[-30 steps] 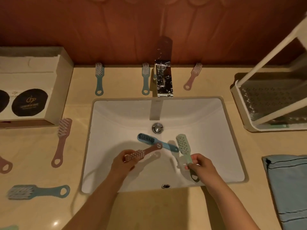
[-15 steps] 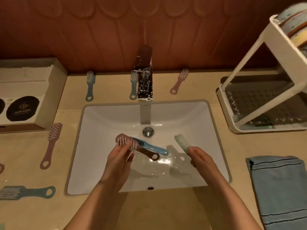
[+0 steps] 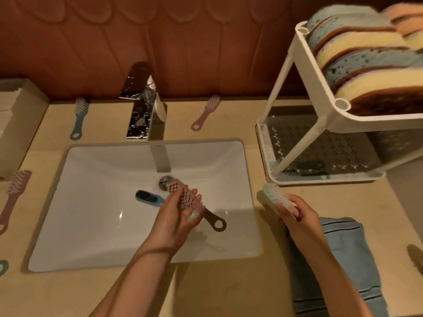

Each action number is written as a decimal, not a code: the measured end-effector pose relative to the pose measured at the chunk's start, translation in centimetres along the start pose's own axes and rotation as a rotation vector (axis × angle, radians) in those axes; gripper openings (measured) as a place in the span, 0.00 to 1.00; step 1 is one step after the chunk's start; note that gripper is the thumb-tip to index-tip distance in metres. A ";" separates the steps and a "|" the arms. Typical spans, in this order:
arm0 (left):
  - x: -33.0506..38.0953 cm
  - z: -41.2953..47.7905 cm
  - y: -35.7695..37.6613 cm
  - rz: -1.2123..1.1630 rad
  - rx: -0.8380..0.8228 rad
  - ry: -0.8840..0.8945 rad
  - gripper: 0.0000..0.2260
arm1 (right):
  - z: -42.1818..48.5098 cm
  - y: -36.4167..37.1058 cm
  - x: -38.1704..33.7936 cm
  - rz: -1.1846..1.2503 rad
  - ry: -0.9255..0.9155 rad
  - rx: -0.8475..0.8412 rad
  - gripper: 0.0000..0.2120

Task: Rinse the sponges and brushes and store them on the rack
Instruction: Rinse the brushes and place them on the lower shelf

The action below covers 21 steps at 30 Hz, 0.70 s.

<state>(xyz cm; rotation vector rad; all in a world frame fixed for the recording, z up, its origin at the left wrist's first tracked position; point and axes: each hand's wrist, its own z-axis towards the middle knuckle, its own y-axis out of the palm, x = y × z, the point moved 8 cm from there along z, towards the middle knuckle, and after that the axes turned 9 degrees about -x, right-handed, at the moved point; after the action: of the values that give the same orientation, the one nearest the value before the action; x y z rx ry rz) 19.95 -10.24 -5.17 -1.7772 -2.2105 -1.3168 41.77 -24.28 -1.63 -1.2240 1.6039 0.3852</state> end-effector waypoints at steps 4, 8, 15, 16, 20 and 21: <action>-1.9 0.9 2.0 -0.124 -0.001 -0.049 0.12 | 1.4 -4.4 0.3 -0.034 -0.077 0.086 0.08; -3.3 1.7 3.1 -0.130 0.023 -0.045 0.13 | 4.6 -7.7 -0.9 -0.317 -0.142 0.168 0.11; -4.7 2.2 4.5 -0.134 0.033 -0.014 0.11 | 12.7 -8.5 -4.9 -0.593 -0.283 0.140 0.14; -4.9 2.1 4.5 -0.147 0.035 -0.016 0.11 | 13.6 -8.1 -5.3 -0.627 -0.300 0.128 0.13; -5.3 1.8 4.9 -0.171 0.033 -0.013 0.11 | 15.7 -6.9 -5.6 -0.757 -0.322 0.078 0.13; -5.3 1.8 5.0 -0.178 0.031 -0.006 0.11 | 15.9 -6.7 -5.5 -0.756 -0.311 0.050 0.12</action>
<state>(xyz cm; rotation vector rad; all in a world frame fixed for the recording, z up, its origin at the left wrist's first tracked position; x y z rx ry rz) 26.66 -13.39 -5.98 -1.6080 -2.4275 -1.3002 55.54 -12.49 -1.43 -1.5390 0.7992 0.0412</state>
